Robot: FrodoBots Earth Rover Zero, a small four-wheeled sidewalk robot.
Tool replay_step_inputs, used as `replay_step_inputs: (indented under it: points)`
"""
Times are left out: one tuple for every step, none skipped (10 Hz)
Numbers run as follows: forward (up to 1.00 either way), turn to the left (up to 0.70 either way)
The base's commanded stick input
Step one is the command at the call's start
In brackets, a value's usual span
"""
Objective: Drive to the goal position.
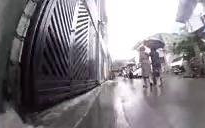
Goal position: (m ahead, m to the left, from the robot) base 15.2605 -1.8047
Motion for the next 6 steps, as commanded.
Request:
replay_step_inputs:
  points:
    - [0.99,-0.39]
    - [0.99,-0.21]
    - [0.99,0.00]
    - [0.99,0.00]
    - [0.99,0.00]
    - [0.99,0.00]
